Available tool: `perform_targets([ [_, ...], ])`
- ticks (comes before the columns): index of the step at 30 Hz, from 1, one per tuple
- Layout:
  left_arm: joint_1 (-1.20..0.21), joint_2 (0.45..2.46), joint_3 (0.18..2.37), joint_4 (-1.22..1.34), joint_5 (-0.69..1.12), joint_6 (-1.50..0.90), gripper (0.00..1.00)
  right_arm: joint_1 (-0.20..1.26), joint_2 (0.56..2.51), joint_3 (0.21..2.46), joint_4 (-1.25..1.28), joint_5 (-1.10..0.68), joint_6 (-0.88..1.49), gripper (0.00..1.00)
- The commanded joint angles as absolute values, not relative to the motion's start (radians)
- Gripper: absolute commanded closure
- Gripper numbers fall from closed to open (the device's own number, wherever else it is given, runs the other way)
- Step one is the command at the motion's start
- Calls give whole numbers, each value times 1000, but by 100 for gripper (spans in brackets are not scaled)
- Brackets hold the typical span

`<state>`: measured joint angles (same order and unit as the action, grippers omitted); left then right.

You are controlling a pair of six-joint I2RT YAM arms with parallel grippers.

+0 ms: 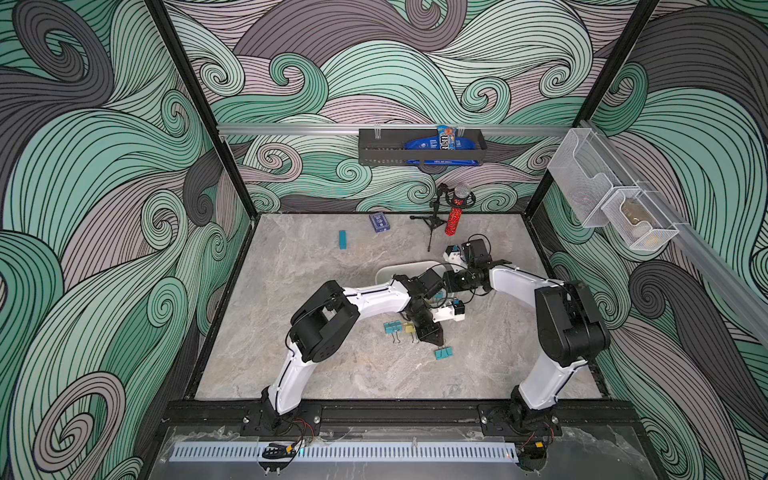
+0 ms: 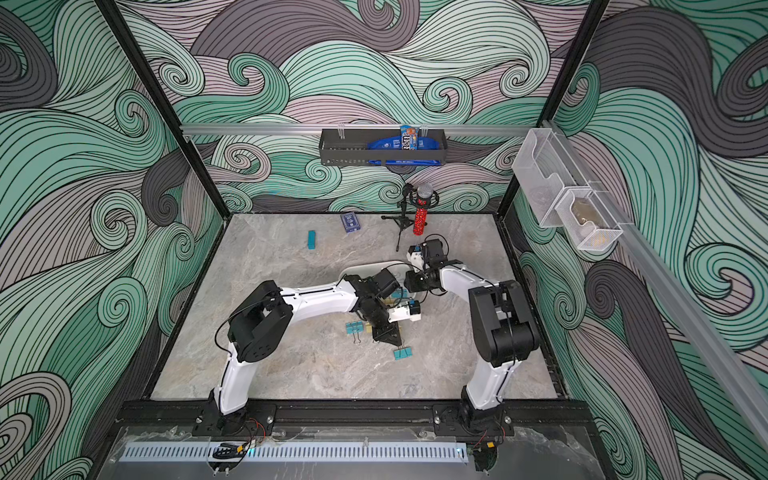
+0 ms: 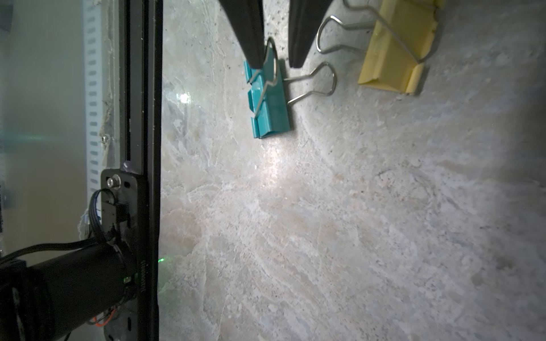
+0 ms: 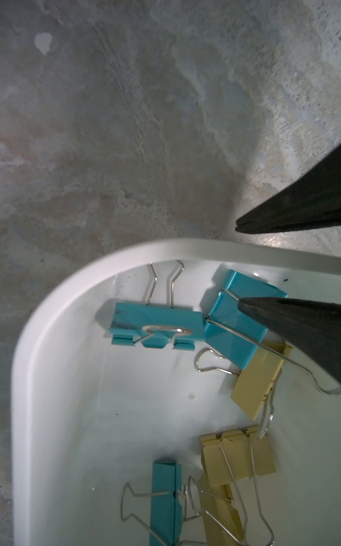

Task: Take out the binder clips from the storage box
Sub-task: Place the binder clip at the center of the board, then pick up the binder clip from the storage box.

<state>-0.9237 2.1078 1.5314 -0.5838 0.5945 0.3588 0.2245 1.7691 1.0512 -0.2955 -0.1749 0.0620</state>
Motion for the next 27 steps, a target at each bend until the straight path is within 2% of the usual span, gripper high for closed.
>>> perform_targets([
  [1, -916, 2106, 1574, -607, 590, 367, 80, 227, 1772, 1040, -304, -182, 49, 61],
  [9, -916, 2071, 1574, -634, 579, 371, 79, 227, 1770, 1042, -303, -181, 51, 61],
  [18, -910, 1953, 1552, -639, 581, 379, 74, 228, 1771, 1043, -303, -181, 51, 60],
  [27, -806, 1883, 1533, -504, 501, 267, 66, 228, 1769, 1043, -304, -184, 51, 60],
])
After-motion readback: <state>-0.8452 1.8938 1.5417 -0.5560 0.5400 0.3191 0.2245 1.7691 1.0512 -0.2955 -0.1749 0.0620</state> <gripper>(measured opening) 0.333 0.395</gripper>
